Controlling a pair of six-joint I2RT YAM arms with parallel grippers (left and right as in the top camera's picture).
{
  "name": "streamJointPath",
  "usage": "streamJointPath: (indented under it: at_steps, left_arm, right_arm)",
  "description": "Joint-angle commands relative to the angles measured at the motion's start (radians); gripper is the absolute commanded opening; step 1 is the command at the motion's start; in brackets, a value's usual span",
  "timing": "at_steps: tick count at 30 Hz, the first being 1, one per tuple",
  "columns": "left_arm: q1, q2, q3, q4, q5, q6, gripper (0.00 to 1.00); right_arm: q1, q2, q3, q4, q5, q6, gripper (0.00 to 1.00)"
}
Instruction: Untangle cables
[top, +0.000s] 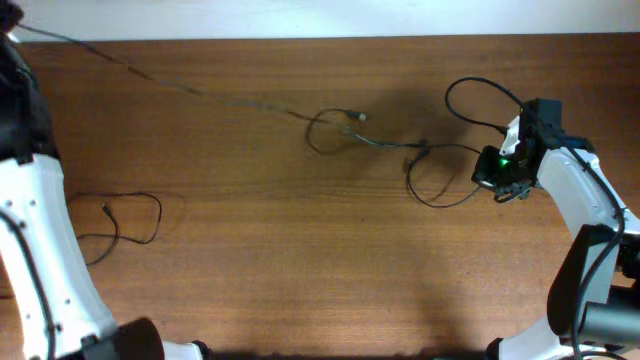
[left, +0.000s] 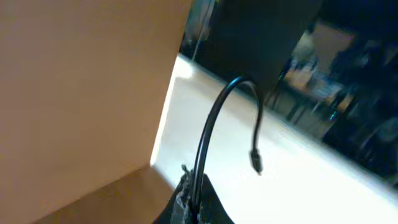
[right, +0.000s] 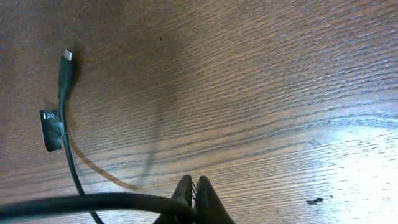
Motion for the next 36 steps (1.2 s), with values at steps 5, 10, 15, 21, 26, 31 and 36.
streamJointPath:
  at_steps: [5,10,15,21,26,31,36]
  left_arm:
    - [-0.001,-0.029,0.010,-0.103,0.442,0.102,0.00]
    - [-0.003,-0.119,0.010,-0.094,1.056,0.101,0.00]
    - [-0.081,-0.194,0.010,-0.033,1.172,0.085,0.00]
    - [-0.099,-0.230,0.010,0.159,1.172,-0.015,0.00]
    - [-0.099,-0.230,0.010,0.187,1.168,-0.055,0.00]
    - [-0.099,-0.230,0.010,0.184,1.168,-0.055,0.00]
    - [-0.099,-0.229,0.010,0.163,1.168,-0.054,0.00]
  right_arm:
    - [0.006,0.002,0.095,-0.129,-0.191,-0.127,0.52]
    - [0.014,0.002,0.406,-0.422,-0.222,-0.191,0.56]
    - [0.125,0.002,0.563,-0.510,-0.359,-0.209,0.91]
    - [0.314,0.034,0.549,-0.468,-0.369,-0.179,0.94]
    - [0.459,0.149,0.548,-0.418,-0.453,-0.130,0.95]
    - [0.546,0.275,0.548,-0.373,-0.563,-0.098,0.94]
    - [0.570,0.375,0.547,-0.310,-0.657,-0.100,0.91]
